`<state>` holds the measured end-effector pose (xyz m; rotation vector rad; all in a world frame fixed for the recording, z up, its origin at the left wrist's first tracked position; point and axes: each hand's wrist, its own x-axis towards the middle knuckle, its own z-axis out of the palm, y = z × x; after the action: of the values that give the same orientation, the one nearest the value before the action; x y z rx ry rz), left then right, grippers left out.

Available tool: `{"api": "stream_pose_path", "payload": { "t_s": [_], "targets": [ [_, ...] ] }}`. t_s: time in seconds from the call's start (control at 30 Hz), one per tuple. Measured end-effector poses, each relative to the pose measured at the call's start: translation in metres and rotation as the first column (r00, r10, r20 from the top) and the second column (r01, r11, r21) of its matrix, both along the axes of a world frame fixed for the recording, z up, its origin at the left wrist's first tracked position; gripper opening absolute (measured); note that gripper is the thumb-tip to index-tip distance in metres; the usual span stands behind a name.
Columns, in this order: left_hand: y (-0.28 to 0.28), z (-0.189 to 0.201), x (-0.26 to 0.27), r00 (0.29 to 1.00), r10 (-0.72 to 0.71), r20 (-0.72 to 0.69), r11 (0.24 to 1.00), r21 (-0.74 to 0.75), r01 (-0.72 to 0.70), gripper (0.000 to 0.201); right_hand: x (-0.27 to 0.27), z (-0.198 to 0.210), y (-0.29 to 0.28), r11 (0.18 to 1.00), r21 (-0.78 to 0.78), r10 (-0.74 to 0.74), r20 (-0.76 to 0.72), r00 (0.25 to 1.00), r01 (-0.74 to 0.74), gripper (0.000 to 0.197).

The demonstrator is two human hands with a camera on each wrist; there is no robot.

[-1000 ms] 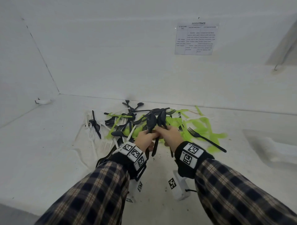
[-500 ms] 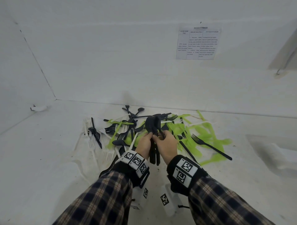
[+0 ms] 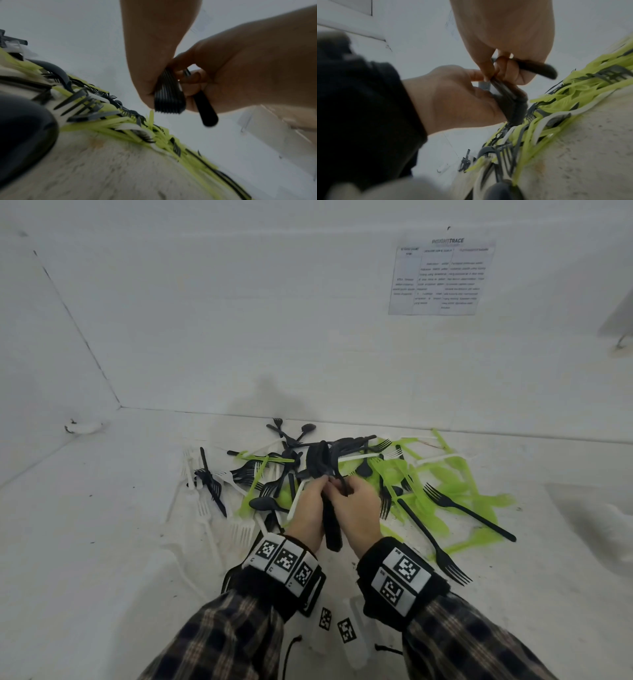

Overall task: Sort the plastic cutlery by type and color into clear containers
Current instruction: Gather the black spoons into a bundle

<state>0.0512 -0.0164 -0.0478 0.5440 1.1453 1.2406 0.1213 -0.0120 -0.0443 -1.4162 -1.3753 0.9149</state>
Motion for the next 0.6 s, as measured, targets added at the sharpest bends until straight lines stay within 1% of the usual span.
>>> {"api": "stream_pose_path", "payload": {
  "t_s": [0.07,0.13,0.2,0.3,0.4,0.47,0.53,0.57,0.6],
  "targets": [
    [0.0,-0.001,-0.004,1.0,0.009,0.005,1.0,-0.006,-0.009,0.037,-0.004,0.0,-0.002,0.999,0.01,0.03,0.043,0.999,-0.03,0.015],
    [-0.001,0.001,-0.009,0.999,0.04,-0.012,0.999,-0.03,-0.041,0.033,-0.009,0.0,-0.002,0.998,-0.006,0.06,0.054,0.997,-0.06,0.015],
    [-0.002,0.003,-0.013,0.997,0.075,-0.016,0.996,-0.042,-0.076,0.031,-0.015,0.001,-0.003,0.997,-0.028,0.08,0.05,0.996,-0.079,0.021],
    [-0.003,0.003,-0.019,0.994,0.111,-0.008,0.992,-0.056,-0.111,0.034,-0.022,-0.002,-0.002,0.996,0.023,0.078,0.166,0.983,-0.083,0.029],
    [-0.004,0.002,-0.027,0.995,0.1,-0.019,0.994,-0.039,-0.101,0.033,-0.029,-0.004,-0.003,0.994,0.073,0.068,0.229,0.971,-0.086,0.027],
    [-0.005,0.002,-0.032,0.995,0.1,-0.025,0.995,-0.018,-0.101,0.03,-0.034,-0.003,-0.005,0.993,0.095,0.052,0.169,0.984,-0.069,0.023],
    [-0.01,0.004,-0.038,0.996,0.09,-0.027,0.996,-0.004,-0.09,0.029,-0.038,0.002,-0.007,0.996,0.073,0.048,0.035,0.998,-0.05,0.023],
    [-0.013,0.006,-0.041,0.997,0.072,-0.025,0.997,0.001,-0.072,0.029,-0.04,0.002,-0.008,0.996,0.061,0.06,-0.006,0.998,-0.06,0.021],
    [-0.014,0.007,-0.045,0.998,0.06,-0.021,0.998,0.001,-0.06,0.029,-0.042,0.003,-0.009,0.995,0.063,0.078,-0.015,0.997,-0.077,0.018]
  ]
}}
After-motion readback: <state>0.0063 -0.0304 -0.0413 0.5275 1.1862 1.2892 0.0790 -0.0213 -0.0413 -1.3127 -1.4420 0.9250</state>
